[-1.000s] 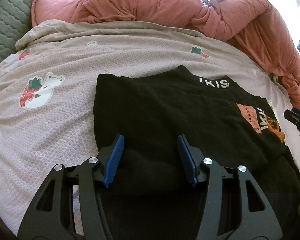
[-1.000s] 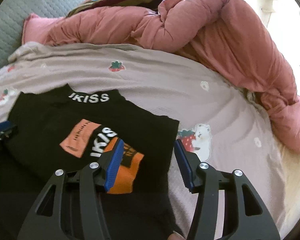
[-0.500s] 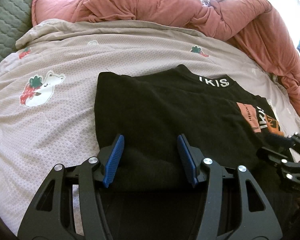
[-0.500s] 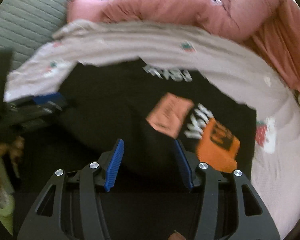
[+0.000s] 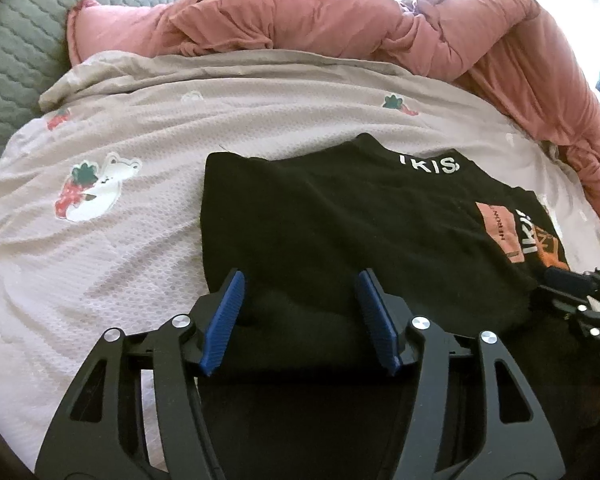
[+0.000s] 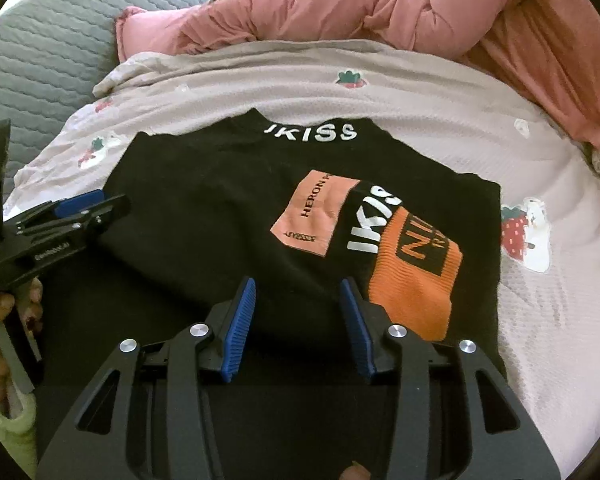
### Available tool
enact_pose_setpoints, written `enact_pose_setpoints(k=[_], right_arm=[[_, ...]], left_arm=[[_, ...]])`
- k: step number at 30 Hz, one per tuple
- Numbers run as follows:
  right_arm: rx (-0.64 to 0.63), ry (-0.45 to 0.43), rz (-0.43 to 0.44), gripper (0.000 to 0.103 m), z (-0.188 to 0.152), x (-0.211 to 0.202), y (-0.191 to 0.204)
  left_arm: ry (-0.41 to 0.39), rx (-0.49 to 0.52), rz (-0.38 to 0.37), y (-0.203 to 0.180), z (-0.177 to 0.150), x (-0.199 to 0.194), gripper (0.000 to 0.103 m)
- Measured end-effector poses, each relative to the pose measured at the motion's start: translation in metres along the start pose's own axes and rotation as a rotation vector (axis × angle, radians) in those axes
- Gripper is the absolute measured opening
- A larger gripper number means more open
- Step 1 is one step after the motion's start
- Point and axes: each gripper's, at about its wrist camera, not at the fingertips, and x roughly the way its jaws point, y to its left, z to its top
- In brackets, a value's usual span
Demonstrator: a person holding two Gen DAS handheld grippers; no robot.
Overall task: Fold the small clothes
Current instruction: 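Open the right tool and release the cuff onto the folded shirt, then move both open tools back to the black shirt's hem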
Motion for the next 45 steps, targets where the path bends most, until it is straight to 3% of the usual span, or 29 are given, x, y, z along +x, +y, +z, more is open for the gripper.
enact_pose_setpoints(k=[5,8,13,21,25,28,30,32,33,37,45], right_arm=[[0.039,-0.021,-0.010,0.043,-0.001,-0.005,-0.008],[0.063,0.041,-0.078,0.048,-0.004,0.008,-0.017],[0.099,0.048,-0.048,0.048,-0.006,0.008,-0.024],[0.122,0.007,-0.042,0.051,-0.008,-0.014,-0.031],[0.124,-0.014,-0.040,0.057,-0.010,-0.026,-0.034],[0.133,-0.031,-0.039,0.068,-0.010,-0.034,-0.037],[0.141,-0.045,-0.030,0.072,-0.010,-0.039,-0.038],[0.139,-0.058,-0.034,0.085,-0.010,-0.044,-0.038],[0.136,-0.066,-0.033,0.086,-0.010,-0.047,-0.038],[0.121,-0.093,-0.032,0.095,-0.011,-0.057,-0.035],[0.114,-0.126,-0.036,0.097,-0.011,-0.070,-0.033]], left_arm=[[0.002,0.006,0.004,-0.001,-0.002,-0.009,0.053],[0.027,-0.002,0.003,0.001,-0.004,-0.008,0.055],[0.038,-0.023,-0.011,0.005,-0.005,-0.008,0.056],[-0.033,-0.021,-0.054,-0.003,-0.008,-0.037,0.062],[-0.064,0.000,-0.042,-0.010,-0.008,-0.045,0.070],[-0.068,0.004,-0.030,-0.012,-0.009,-0.047,0.073],[-0.075,0.002,-0.030,-0.012,-0.009,-0.049,0.080],[-0.077,-0.002,-0.031,-0.012,-0.010,-0.051,0.091],[-0.078,-0.004,-0.031,-0.012,-0.010,-0.053,0.094],[-0.085,0.002,-0.018,-0.013,-0.014,-0.058,0.093],[-0.094,-0.015,0.005,-0.006,-0.026,-0.070,0.093]])
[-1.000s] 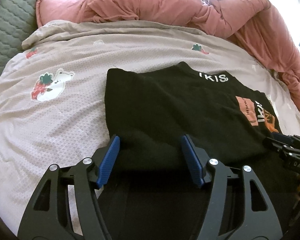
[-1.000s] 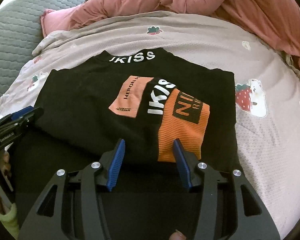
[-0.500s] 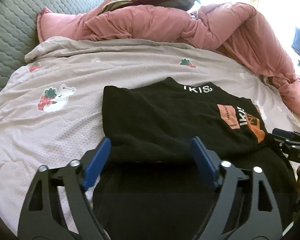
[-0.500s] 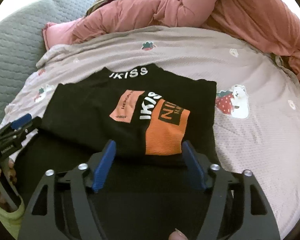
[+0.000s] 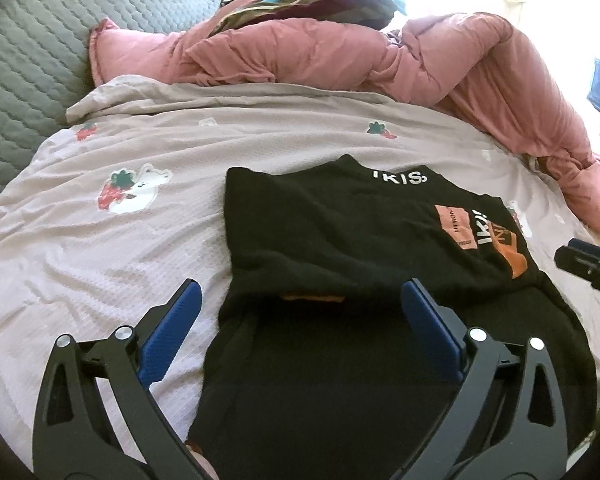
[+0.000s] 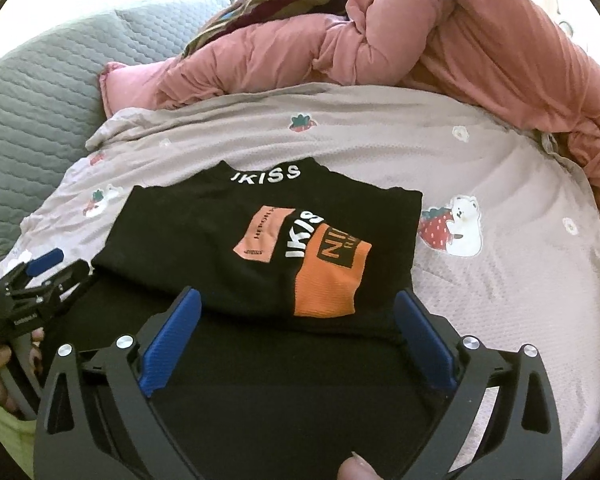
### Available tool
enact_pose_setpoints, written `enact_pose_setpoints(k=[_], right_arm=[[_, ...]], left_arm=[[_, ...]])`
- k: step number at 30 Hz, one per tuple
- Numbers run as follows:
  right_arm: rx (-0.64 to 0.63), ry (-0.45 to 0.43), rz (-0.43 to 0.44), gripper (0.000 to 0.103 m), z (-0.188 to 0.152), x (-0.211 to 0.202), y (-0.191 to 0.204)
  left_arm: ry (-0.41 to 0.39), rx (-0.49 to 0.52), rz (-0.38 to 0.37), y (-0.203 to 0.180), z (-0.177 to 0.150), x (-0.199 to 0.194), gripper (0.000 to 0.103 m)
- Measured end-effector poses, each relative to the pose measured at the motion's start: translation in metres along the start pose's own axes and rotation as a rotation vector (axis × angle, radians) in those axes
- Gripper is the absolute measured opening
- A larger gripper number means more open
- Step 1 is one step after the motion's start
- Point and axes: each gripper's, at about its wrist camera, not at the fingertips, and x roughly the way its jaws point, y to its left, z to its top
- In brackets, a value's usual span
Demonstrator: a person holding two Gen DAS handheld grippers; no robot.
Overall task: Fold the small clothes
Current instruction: 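Move both open tools back to the black shirt's hem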
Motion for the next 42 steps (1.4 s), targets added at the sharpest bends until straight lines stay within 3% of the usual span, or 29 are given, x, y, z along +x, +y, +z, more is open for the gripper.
enact_pose_setpoints(k=[32,42], right_arm=[[-0.035,-0.070,0.012,0.098,-0.010,-0.065,0.008],[-0.039,-0.072,0.024,0.098,-0.022,-0.078,0.007]], left_arm=[[-0.016,-0.058,0.118,0.038,-0.020,-0.082,0.093],[-0.001,-0.097,0.120,0.054,-0.038,-0.100,0.093]])
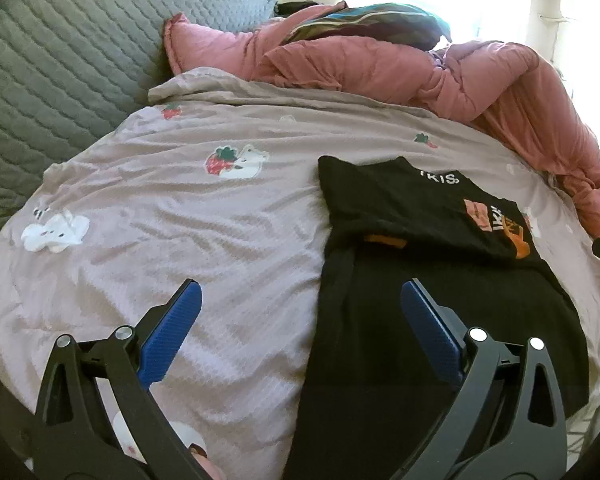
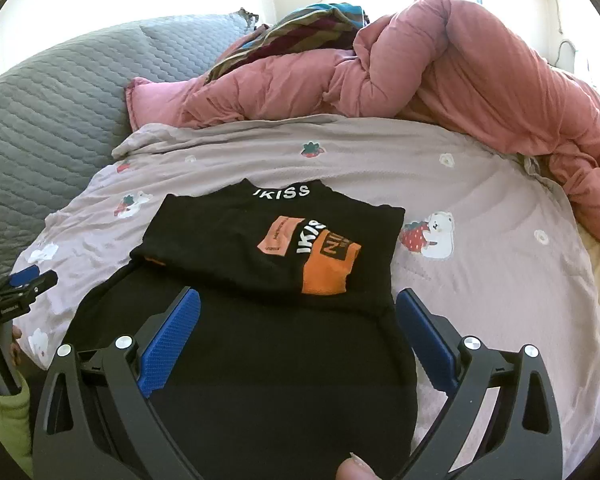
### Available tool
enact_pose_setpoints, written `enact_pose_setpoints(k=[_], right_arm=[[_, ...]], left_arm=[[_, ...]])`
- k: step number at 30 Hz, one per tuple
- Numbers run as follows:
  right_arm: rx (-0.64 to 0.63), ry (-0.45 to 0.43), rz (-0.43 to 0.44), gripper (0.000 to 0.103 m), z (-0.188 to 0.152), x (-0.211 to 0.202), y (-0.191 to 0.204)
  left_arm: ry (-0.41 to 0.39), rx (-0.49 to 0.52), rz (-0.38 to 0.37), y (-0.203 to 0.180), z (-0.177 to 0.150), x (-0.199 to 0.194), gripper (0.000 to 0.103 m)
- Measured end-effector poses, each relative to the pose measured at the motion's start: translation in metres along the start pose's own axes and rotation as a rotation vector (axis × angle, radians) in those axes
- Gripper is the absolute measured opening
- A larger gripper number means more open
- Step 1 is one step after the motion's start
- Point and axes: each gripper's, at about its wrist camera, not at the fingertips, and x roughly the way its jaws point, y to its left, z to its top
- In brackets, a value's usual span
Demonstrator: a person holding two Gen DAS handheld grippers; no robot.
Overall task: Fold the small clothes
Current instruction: 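Move both open tools back to the black shirt's hem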
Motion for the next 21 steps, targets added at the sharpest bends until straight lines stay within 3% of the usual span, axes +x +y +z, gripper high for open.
enact_pose_setpoints(k=[10,21], right_arm=[[-0.006,-0.005,0.021,0.098,-0.015,-0.014,0.000],[-0.006,0.007,0.027,0.098,-0.029,-0.023,-0.004]], left_arm=[[0.018,-0.027,-0.002,0.016,-0.017,-0.017,0.093],[0.047,-0.031,-0.035,0.017,-0.033,-0.026,0.079]])
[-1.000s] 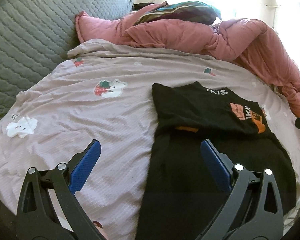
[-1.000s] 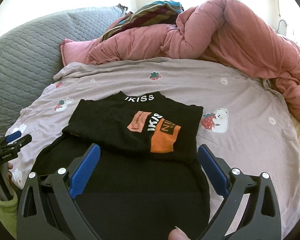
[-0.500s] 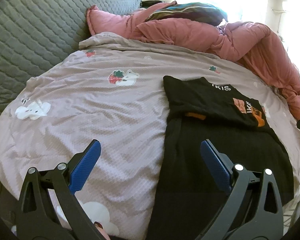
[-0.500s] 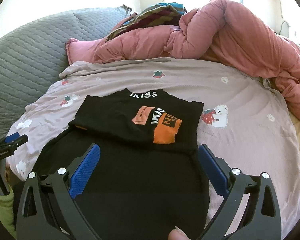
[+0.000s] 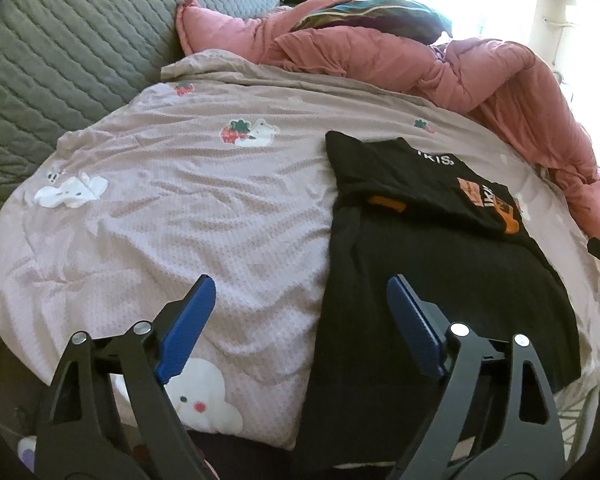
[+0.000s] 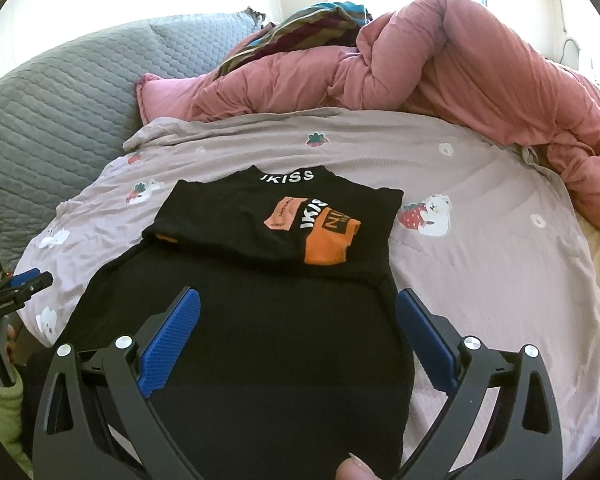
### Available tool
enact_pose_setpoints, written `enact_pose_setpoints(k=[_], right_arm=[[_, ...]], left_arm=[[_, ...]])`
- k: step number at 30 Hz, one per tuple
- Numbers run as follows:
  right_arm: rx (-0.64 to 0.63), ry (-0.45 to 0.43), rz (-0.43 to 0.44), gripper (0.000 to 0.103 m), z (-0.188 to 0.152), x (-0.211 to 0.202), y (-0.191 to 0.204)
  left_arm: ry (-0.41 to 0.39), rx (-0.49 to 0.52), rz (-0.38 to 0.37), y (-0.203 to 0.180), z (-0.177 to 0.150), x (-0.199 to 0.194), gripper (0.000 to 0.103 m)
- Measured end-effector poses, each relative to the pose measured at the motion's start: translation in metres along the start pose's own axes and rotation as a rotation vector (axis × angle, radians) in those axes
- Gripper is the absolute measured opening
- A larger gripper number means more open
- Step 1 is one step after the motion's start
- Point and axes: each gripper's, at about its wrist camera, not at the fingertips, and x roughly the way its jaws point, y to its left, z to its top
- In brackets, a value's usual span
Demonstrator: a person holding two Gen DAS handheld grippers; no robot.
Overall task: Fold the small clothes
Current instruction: 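Move both open tools back to the black shirt's hem, then close the left tool on the hem while the right tool grasps the hem too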
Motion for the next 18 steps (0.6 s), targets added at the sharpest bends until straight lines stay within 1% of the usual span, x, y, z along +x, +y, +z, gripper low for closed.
enact_pose_setpoints(k=[10,16,18], right_arm=[[-0.006,0.027,-0.003,0.098,-0.017,-0.007,-0.005],[-0.014,0.056,-0.001,0.098,-0.031,-0.010,-0.007],[-0.013,0.066,-0.001,0.098,-0.036,-0.010,-0.008]], left_arm=[[0.064,0.015,-0.037,-0.006,-0.023,0.006,0.078],[0.102,0.018,-0.046,-0.008,-0.036,0.012,0.073],[0.112,0.015,-0.049,-0.007,-0.040,0.014,0.070]])
